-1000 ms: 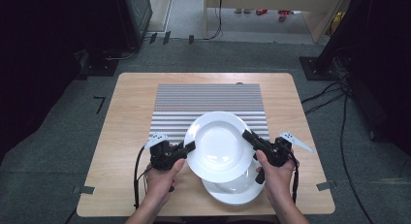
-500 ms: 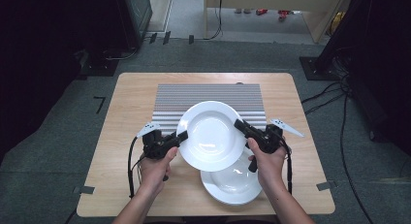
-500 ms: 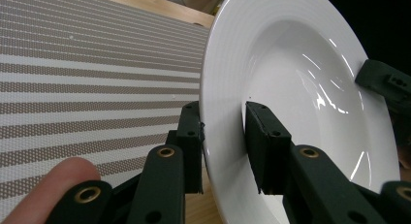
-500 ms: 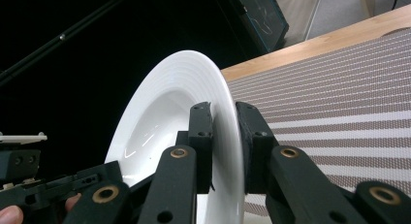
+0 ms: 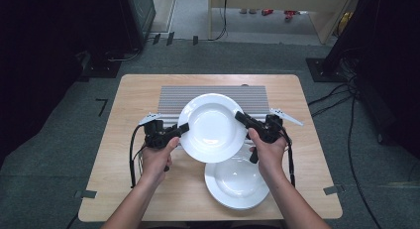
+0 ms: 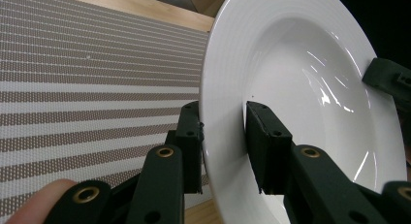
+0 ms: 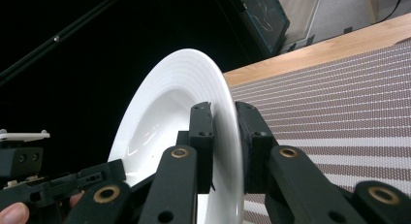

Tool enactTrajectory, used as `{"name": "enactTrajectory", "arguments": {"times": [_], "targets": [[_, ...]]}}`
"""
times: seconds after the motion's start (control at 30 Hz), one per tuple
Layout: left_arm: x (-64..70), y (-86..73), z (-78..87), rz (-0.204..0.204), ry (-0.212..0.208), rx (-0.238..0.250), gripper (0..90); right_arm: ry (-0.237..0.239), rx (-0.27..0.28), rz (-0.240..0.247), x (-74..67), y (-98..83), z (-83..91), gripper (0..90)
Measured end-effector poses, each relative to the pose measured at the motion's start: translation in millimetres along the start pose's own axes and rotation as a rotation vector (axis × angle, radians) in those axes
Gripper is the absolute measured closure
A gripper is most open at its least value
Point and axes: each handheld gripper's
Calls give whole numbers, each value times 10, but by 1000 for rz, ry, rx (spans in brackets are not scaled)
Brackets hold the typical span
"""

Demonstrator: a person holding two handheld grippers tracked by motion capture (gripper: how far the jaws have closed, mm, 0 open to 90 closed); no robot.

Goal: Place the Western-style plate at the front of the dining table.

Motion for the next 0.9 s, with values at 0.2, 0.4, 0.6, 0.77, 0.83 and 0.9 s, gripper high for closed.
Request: {"name": "enactTrajectory", "arguments": {"times": [0.2,0.4,0.6,0.77,0.83,0.9], "targets": [[-62,102,-42,2,13,-3,691,1,-10,-13,26,82,-89,801],[-122,201,-89,9,30,-7,688,4,-16,-34,66,153,-190,803],[-185,302,-139,15,43,-11,688,1,-24,-51,111,213,-290,802],[-239,381,-213,26,54,-22,684,-5,-34,-63,155,270,-367,801],[-264,415,-238,30,55,-28,683,-9,-37,-61,169,294,-395,802],[-285,461,-278,36,65,-33,684,-14,-41,-69,212,314,-439,801]]}}
Point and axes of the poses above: each handheld gripper's, and its own axes: z roughly backward along the jaws, y roughly out of its top, x roughly to its right, and after that the axes turned 15 degrees about -x, right-handed
